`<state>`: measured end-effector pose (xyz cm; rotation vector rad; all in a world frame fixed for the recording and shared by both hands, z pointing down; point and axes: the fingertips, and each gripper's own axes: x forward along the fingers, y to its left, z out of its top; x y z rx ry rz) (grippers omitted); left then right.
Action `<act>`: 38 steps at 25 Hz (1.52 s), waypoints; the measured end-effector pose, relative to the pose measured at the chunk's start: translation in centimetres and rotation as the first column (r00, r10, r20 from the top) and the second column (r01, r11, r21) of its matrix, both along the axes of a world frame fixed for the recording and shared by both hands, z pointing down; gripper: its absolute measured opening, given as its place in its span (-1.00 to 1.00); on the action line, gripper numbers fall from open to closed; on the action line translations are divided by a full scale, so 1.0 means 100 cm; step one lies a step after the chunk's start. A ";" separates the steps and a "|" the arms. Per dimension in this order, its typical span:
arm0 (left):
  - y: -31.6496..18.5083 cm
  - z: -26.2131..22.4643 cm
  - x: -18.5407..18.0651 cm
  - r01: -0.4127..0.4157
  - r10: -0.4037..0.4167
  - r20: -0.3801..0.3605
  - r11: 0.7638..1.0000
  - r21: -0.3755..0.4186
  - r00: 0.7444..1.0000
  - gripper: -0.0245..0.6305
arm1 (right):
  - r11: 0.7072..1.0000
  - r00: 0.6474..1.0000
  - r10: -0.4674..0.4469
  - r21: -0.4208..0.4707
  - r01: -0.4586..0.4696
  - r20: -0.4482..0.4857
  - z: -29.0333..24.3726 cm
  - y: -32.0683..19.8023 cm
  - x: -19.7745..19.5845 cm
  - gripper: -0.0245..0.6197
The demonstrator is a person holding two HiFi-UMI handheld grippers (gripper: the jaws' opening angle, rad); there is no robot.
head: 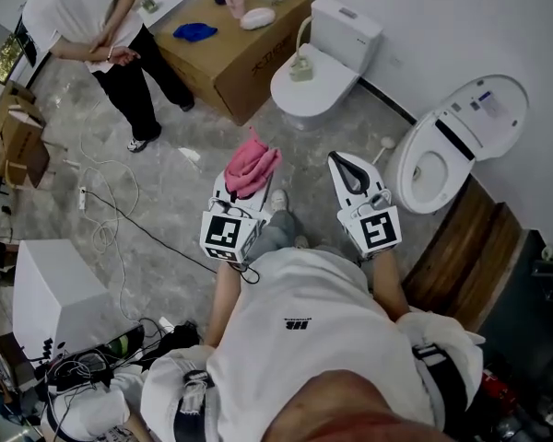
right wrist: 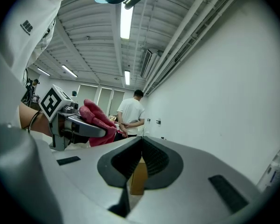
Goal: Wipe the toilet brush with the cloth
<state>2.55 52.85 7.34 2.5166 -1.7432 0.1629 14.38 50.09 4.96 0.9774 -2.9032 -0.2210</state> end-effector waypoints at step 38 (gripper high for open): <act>-0.279 0.028 -0.153 -0.137 0.136 -0.025 0.990 -0.033 0.990 -0.49 | 0.989 0.988 0.130 -0.053 -0.135 -0.081 0.025 -0.254 -0.153 -0.93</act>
